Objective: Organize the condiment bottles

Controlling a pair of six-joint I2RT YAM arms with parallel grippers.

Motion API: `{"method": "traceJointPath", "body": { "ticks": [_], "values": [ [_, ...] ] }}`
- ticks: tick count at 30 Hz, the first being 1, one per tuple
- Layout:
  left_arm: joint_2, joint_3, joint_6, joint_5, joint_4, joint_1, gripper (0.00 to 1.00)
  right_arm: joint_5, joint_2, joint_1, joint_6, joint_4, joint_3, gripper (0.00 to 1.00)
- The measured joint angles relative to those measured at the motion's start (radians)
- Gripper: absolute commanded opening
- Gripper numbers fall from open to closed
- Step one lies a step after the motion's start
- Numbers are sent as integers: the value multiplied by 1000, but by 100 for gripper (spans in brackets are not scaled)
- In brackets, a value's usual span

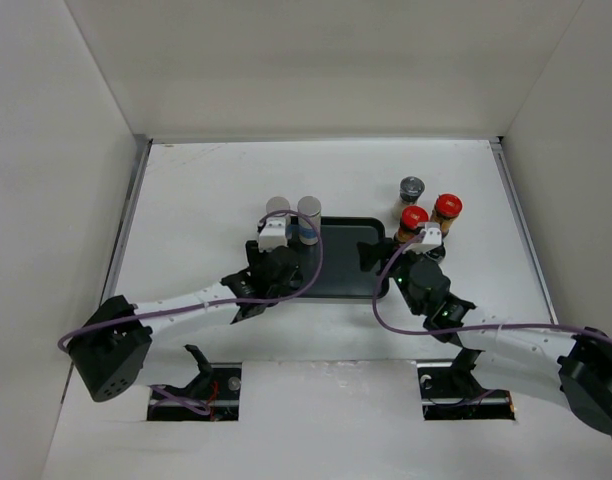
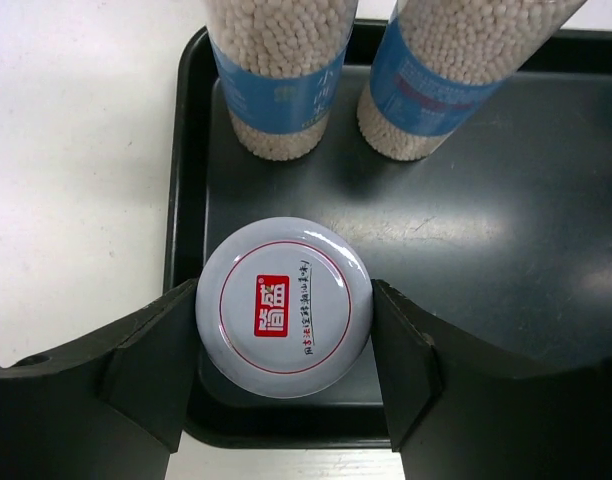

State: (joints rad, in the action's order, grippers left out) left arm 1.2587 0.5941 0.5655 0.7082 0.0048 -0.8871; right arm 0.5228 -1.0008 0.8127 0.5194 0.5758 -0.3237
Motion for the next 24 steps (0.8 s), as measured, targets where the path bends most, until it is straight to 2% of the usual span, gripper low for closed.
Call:
{"method": "traceJointPath", "body": {
  "ticks": [1,3,5,7,9,11,14,17,21,23,24],
  "values": [
    [0,-2,2,0,6,0,40,0,-1,0,-2,-1,0,79],
    [0,-10,8,3,21,-2,47,0,-2,0,-6,-1,0,60],
    [-1,-16,11,10,33,-5,60,0,-2,0,-15,-1,0,42],
    [-6,-21,14,11,37,-6,73,0,-2,0,-19,-1,0,33],
    [-21,-26,18,13,39,-8,83,0,-2,0,-22,-8,-2,31],
    [-46,-29,21,14,43,-11,90,0,-3,0,-26,-21,-10,31],
    [-102,-30,18,14,50,-10,94,0,-7,1,-30,-47,-32,34],
    [-164,-30,7,15,62,-10,95,5,-6,1,-38,-79,-60,40],
    [-275,-33,-11,15,82,18,88,34,11,6,-53,-157,-113,46],
    [-345,-53,-19,13,126,54,77,45,20,7,-56,-193,-145,47],
    [-384,-69,-23,13,156,80,67,51,24,6,-58,-210,-160,47]
  ]
}}
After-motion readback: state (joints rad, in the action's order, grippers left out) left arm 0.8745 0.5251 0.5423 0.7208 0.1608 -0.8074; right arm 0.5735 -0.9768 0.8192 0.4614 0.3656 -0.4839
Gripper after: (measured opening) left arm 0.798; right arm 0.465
